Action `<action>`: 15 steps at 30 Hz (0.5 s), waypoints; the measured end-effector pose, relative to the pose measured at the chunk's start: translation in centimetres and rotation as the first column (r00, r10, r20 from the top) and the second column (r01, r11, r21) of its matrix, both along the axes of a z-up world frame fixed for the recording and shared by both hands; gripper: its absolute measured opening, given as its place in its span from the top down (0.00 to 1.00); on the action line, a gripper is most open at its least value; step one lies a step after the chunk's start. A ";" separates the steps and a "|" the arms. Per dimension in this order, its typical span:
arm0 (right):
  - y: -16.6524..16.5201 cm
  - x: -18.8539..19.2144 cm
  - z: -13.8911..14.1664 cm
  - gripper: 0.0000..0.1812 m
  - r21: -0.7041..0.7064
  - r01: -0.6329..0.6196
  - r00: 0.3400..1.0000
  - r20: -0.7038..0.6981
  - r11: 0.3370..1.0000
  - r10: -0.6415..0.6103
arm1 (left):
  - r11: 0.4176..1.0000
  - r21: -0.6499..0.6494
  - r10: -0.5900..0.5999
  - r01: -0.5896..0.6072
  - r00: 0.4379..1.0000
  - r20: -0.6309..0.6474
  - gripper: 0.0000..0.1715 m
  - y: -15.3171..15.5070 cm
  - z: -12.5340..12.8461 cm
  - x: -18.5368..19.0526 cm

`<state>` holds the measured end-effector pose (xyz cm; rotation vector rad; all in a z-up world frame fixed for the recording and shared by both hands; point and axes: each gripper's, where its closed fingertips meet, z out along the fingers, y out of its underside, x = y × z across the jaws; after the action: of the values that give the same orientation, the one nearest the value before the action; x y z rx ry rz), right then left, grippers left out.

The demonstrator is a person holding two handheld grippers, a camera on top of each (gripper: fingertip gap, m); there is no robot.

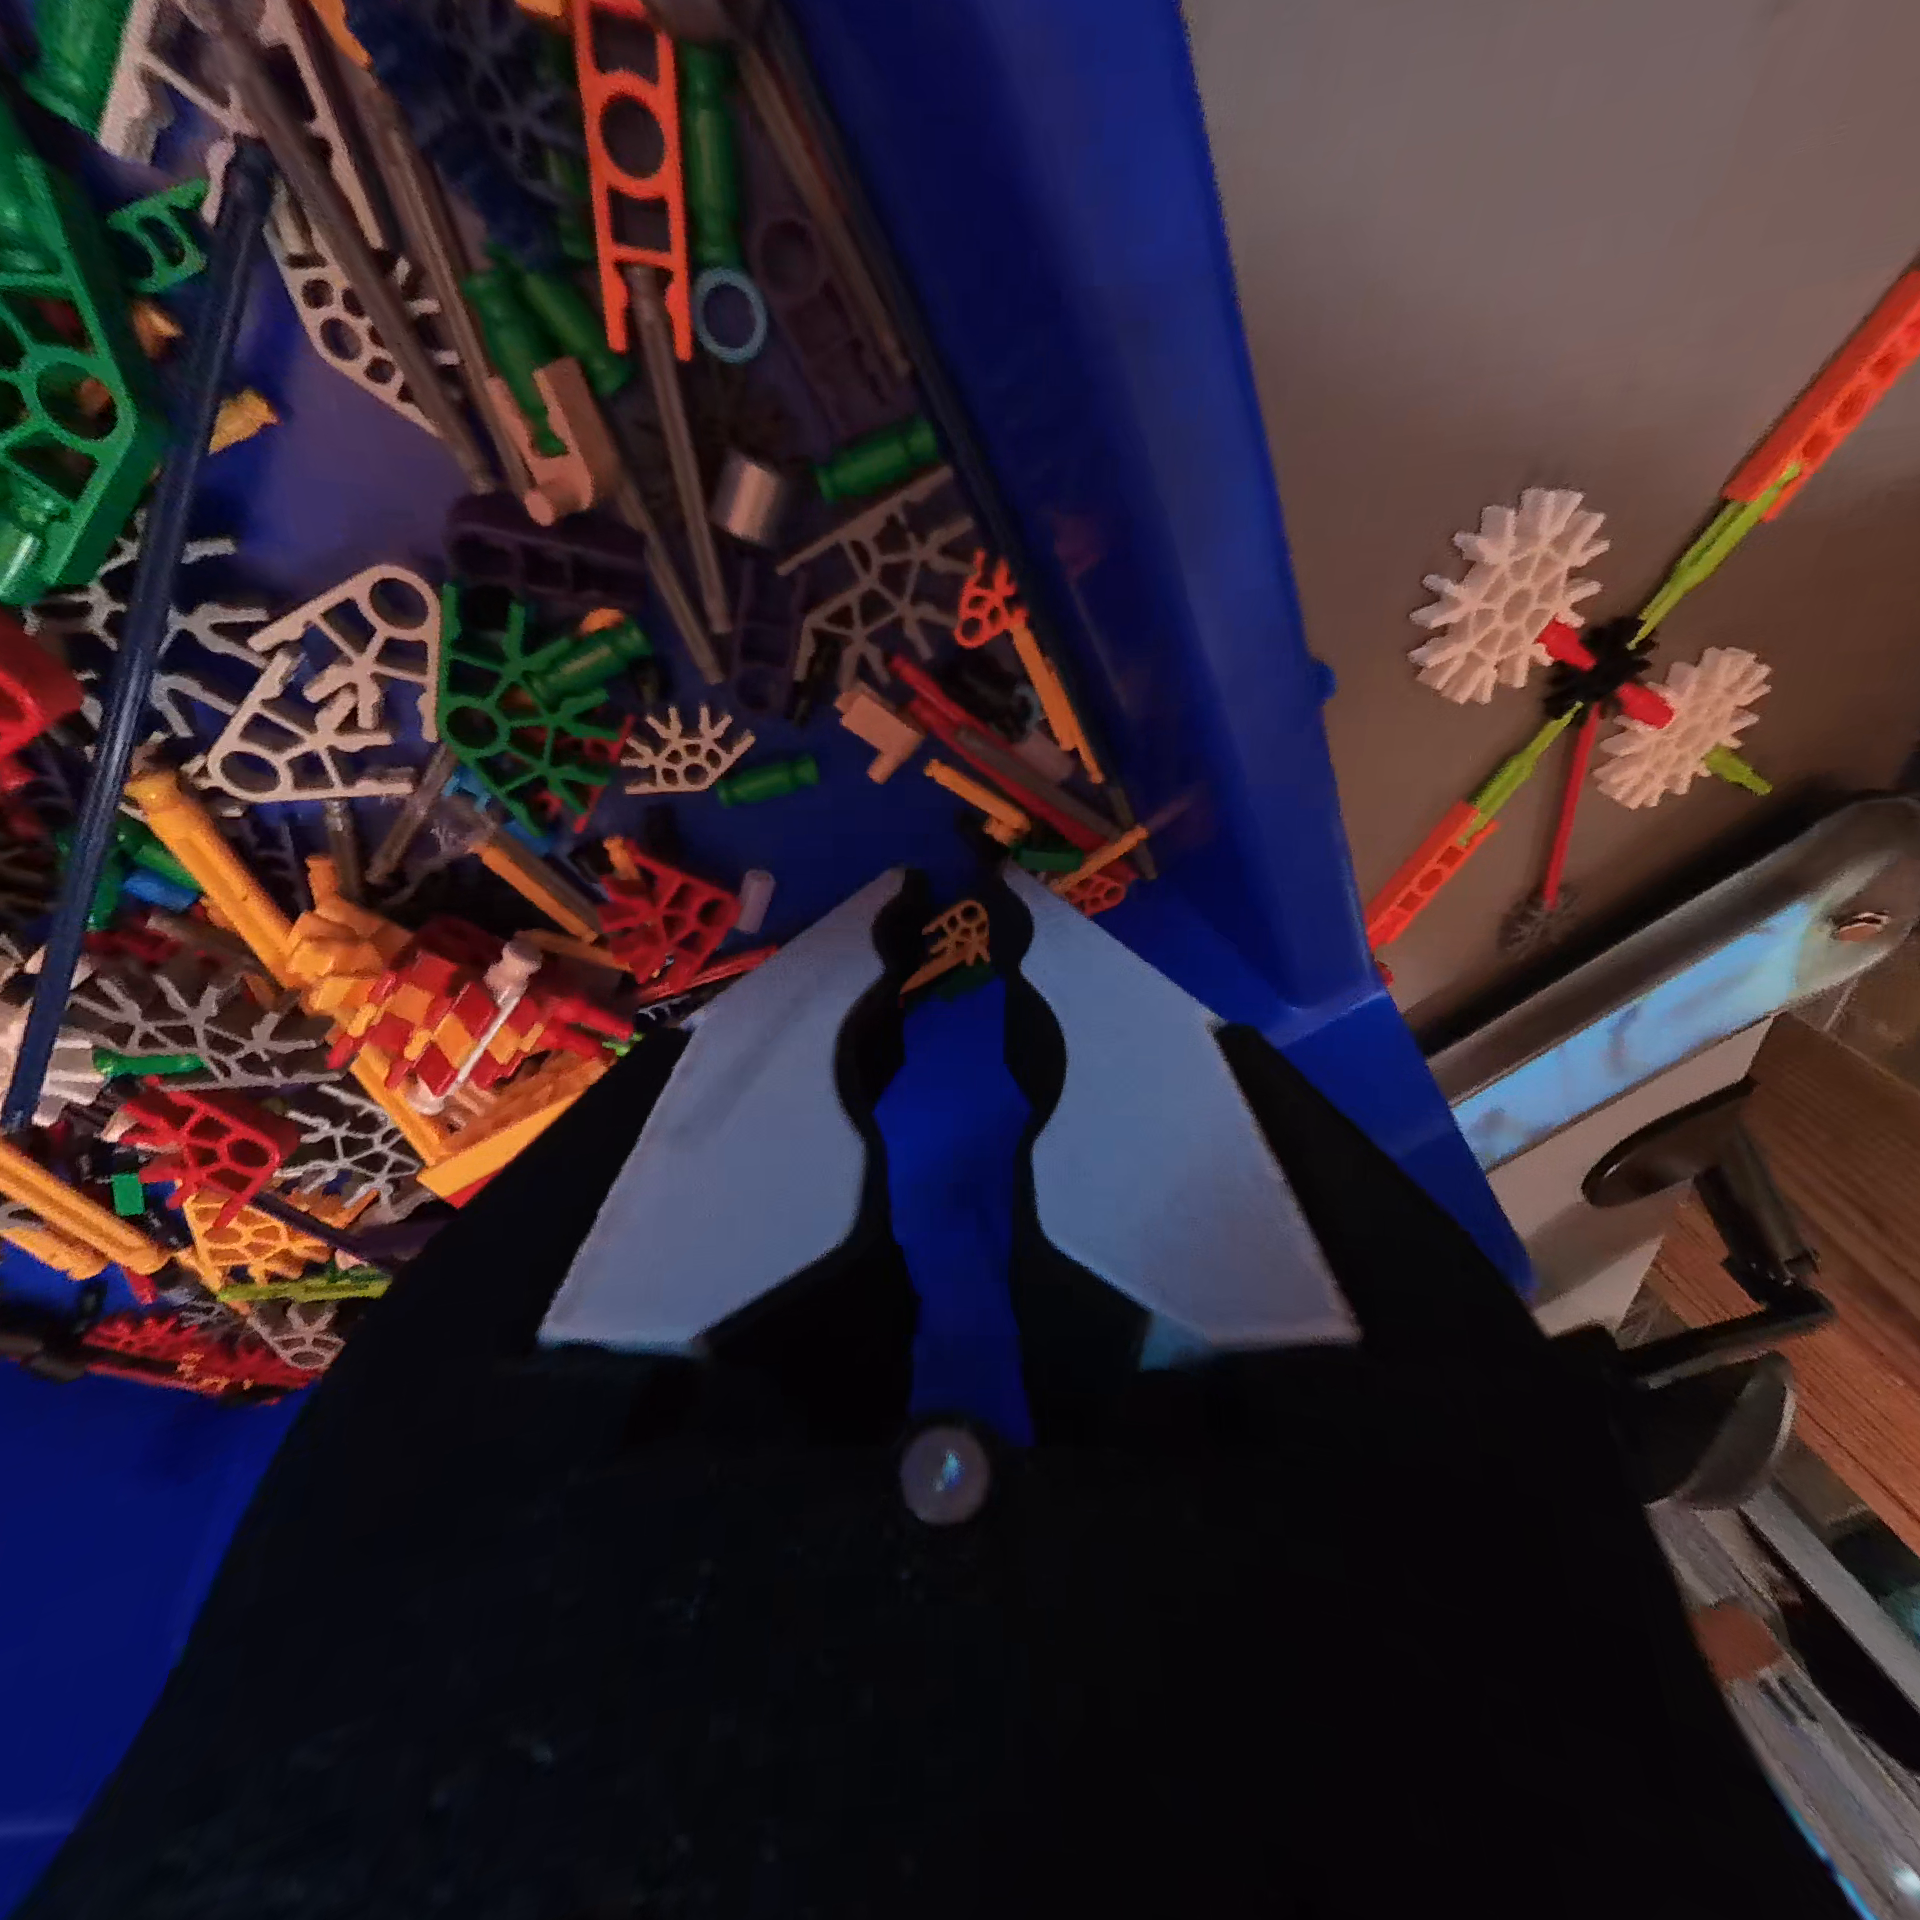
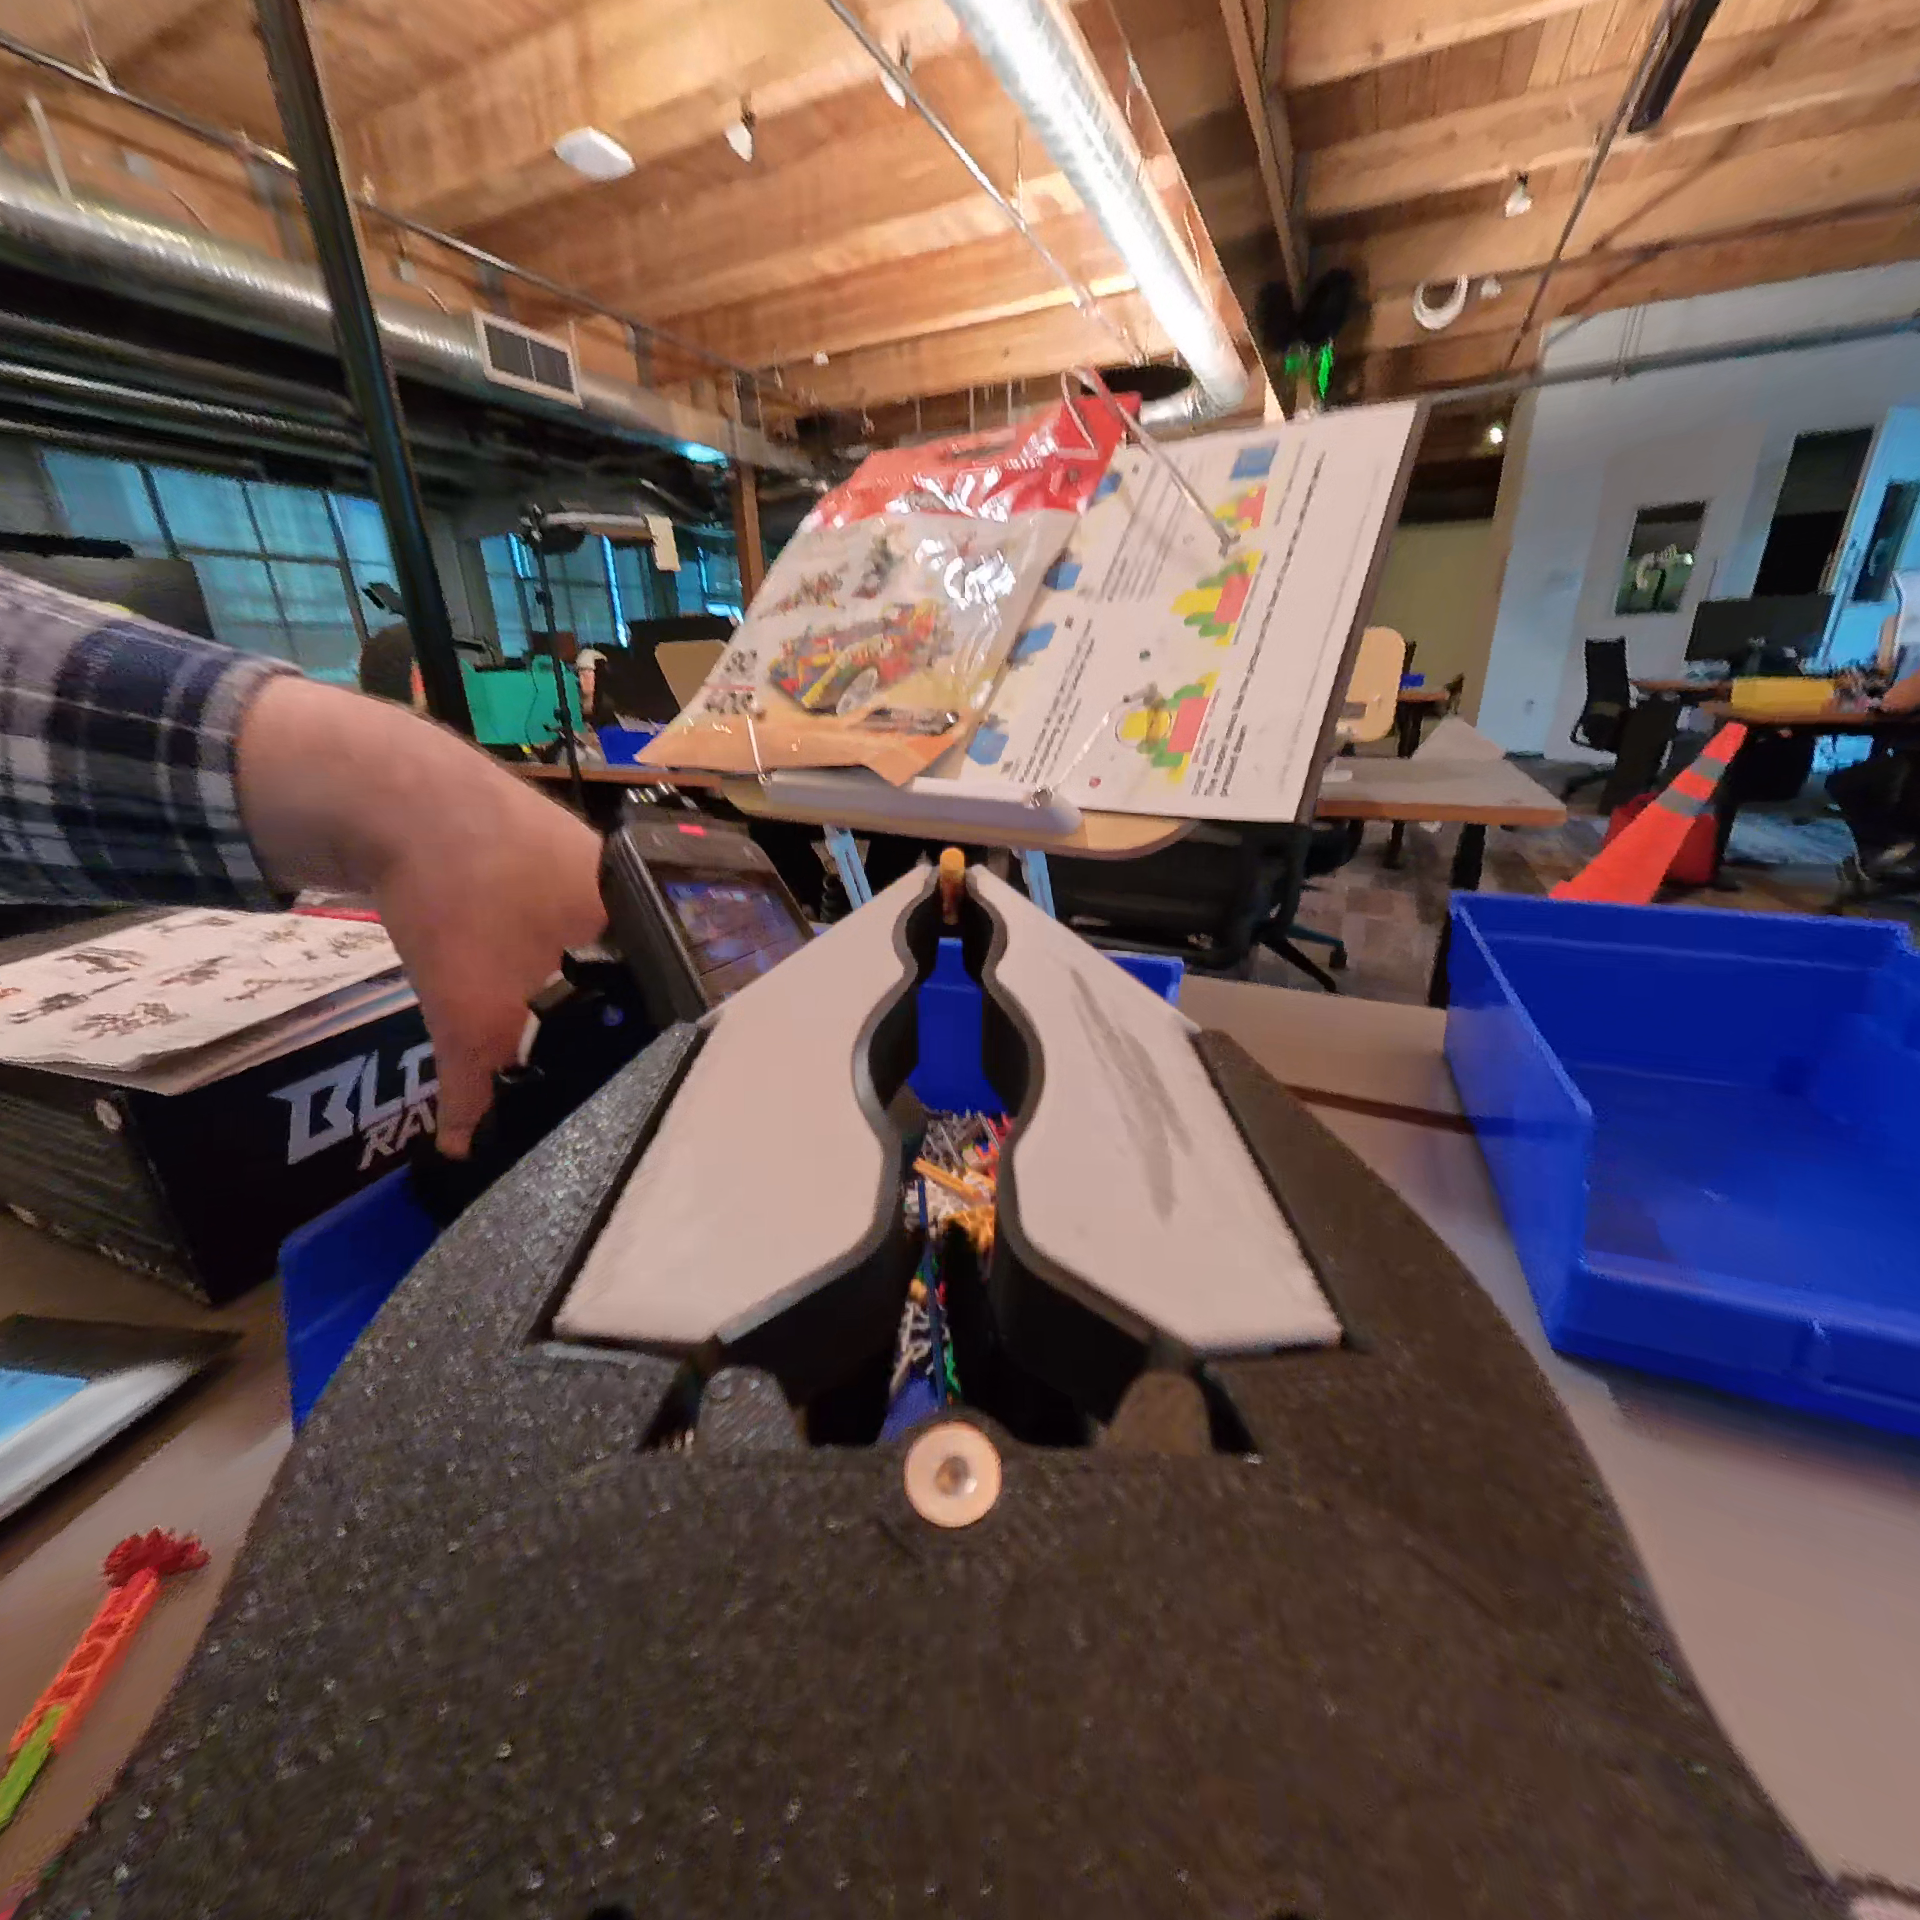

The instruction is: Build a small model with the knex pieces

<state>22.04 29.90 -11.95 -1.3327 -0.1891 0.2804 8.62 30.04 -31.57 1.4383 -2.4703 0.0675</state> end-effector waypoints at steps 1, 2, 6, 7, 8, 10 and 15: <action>-0.3 -0.1 0.3 1.00 0.019 -0.002 1.000 0.003 1.000 0.002 | 1.000 0.012 -0.011 0.012 1.000 -0.006 0.94 0.1 -0.1 -0.1; -0.3 -0.3 0.4 1.00 0.024 0.000 1.000 0.012 1.000 0.000 | 1.000 0.009 -0.013 0.014 1.000 -0.013 0.94 0.0 0.0 -0.1; -0.5 -0.4 0.7 1.00 0.032 -0.013 1.000 0.005 0.999 0.013 | 0.999 0.030 -0.024 0.025 0.999 -0.029 0.94 0.1 -0.2 0.0; -0.6 -0.3 0.8 1.00 0.038 -0.013 1.000 0.002 0.999 0.013 | 0.999 0.029 -0.026 0.028 0.999 -0.044 0.93 -0.1 -0.4 -0.1; -0.6 -0.2 0.9 1.00 0.043 -0.014 1.000 -0.002 0.999 0.014 | 0.998 0.044 -0.034 0.036 0.997 -0.063 0.94 0.1 -0.6 -0.2; -0.7 -0.1 1.0 1.00 0.046 -0.013 1.000 -0.004 0.999 0.013 | 0.998 0.037 -0.038 0.041 0.996 -0.077 0.94 -0.2 -0.6 -0.3; -0.8 -0.3 1.3 1.00 0.060 -0.020 1.000 -0.001 0.998 0.020 | 0.999 0.049 -0.003 0.007 0.996 -0.087 0.97 -0.1 -0.7 0.0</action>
<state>21.73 29.05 -10.68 -1.2720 -0.2082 0.2905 8.59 29.95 -32.29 1.4233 -2.4207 -0.0565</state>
